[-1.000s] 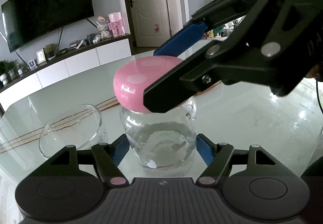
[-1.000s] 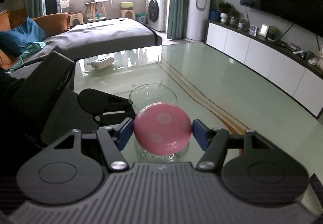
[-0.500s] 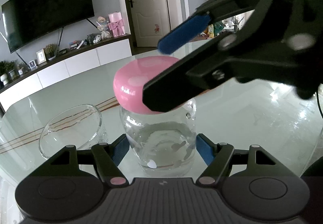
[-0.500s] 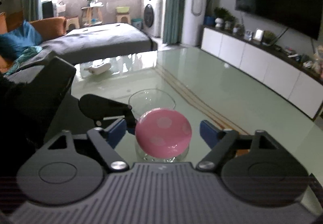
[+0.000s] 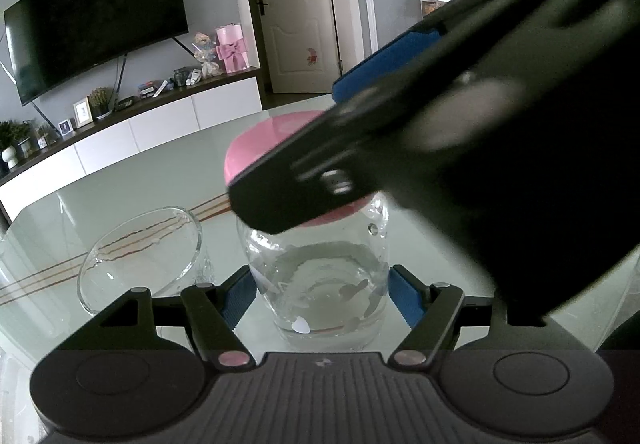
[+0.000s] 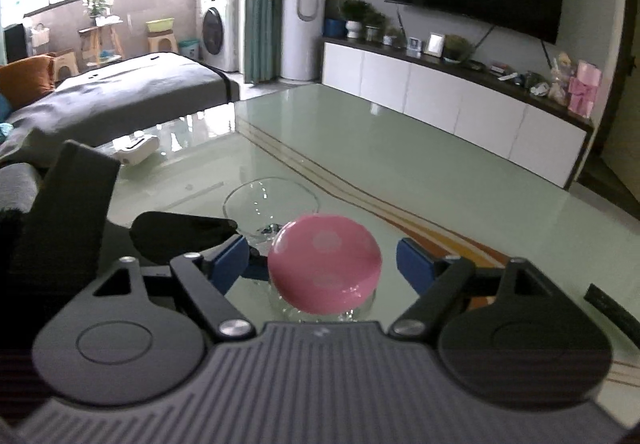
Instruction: Unscrew bottle cap and pour
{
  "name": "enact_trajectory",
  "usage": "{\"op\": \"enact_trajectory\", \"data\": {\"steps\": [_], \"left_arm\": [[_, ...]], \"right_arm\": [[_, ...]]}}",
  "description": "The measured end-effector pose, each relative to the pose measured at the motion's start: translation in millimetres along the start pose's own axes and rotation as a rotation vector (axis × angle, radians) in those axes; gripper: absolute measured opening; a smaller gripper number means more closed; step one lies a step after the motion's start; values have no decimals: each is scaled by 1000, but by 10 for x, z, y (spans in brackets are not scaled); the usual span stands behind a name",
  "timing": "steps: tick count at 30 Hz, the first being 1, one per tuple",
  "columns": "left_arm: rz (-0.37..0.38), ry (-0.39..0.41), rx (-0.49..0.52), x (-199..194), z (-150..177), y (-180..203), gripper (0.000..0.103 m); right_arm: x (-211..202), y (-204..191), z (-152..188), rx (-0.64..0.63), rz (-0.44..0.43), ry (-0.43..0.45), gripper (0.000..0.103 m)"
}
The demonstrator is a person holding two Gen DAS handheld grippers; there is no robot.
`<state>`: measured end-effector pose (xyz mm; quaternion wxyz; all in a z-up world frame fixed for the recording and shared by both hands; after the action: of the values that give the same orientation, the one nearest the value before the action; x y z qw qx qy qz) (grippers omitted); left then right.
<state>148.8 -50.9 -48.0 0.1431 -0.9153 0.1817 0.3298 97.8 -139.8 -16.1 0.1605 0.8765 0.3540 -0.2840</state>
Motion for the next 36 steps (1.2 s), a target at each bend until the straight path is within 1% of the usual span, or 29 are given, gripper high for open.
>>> {"op": "enact_trajectory", "data": {"steps": [2,4,5,8,11,14,20,23,28,36], "left_arm": [[0,-1,0,3,8,-1,75],[0,-2,1,6,16,-3,75],[1,-2,1,7,19,-4,75],[1,-2,1,9,31,-9,75],[2,-1,0,14,39,-16,75],[3,-4,1,55,-26,-39,75],[8,-6,4,103,-31,-73,75],[9,-6,4,118,-47,-98,75],[11,-5,6,97,40,-106,75],[13,-5,12,70,29,-193,75]], "right_arm": [[51,-24,-11,-2,16,-6,80],[101,-51,-14,-10,24,-15,72],[115,-59,-15,-13,31,-19,71],[112,-57,-4,-29,42,-24,65],[94,-45,-6,-32,25,-24,65],[86,-58,-7,-60,13,-22,65],[81,7,-28,-111,-59,-20,65],[75,-3,-48,-135,-73,-24,65],[67,0,-53,-144,-95,-23,65],[69,38,-54,-162,-143,-23,65]]}}
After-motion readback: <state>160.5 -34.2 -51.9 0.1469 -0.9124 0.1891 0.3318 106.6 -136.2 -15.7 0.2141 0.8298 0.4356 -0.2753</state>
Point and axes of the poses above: each gripper's, at about its wrist camera, not at the fingertips, and x roughly the way its jaws point, y to its right, z to its underside, the point moved 6 cm from there along x, roughly the way its jaws point, and after that the axes turned 6 degrees about -y, right-handed, at the moved point
